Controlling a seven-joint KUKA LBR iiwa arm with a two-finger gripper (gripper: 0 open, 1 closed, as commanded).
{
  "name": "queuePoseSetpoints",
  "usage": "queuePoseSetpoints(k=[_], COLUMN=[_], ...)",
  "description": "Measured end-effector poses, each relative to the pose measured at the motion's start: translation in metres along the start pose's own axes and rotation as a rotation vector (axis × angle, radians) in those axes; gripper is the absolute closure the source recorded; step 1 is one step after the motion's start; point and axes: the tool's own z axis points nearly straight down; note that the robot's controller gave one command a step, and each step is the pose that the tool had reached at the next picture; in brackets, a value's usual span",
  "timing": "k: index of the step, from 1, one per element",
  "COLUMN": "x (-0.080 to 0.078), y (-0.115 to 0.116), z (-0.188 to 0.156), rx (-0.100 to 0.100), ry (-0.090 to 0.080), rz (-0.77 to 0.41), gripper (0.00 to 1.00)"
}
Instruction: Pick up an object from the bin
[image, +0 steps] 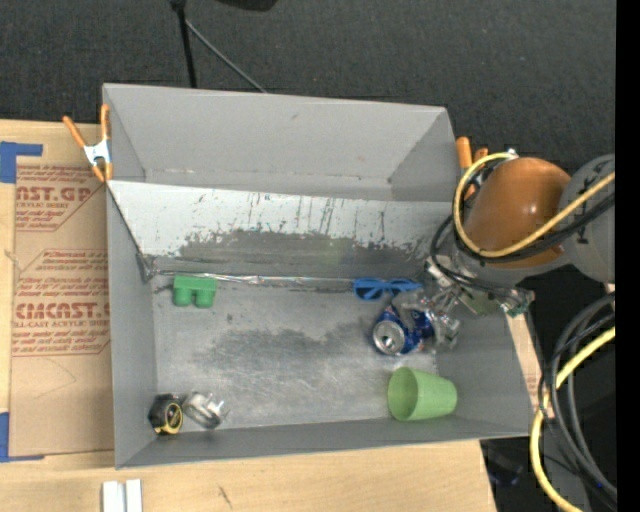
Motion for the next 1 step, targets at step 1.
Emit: queuePoseSetpoints(k=[1], x=[-0.0019], y=[0.0073], z=[-0.1687], rx=[0.011], ry=[0.008], rz=[0.004], gripper=[1.00])
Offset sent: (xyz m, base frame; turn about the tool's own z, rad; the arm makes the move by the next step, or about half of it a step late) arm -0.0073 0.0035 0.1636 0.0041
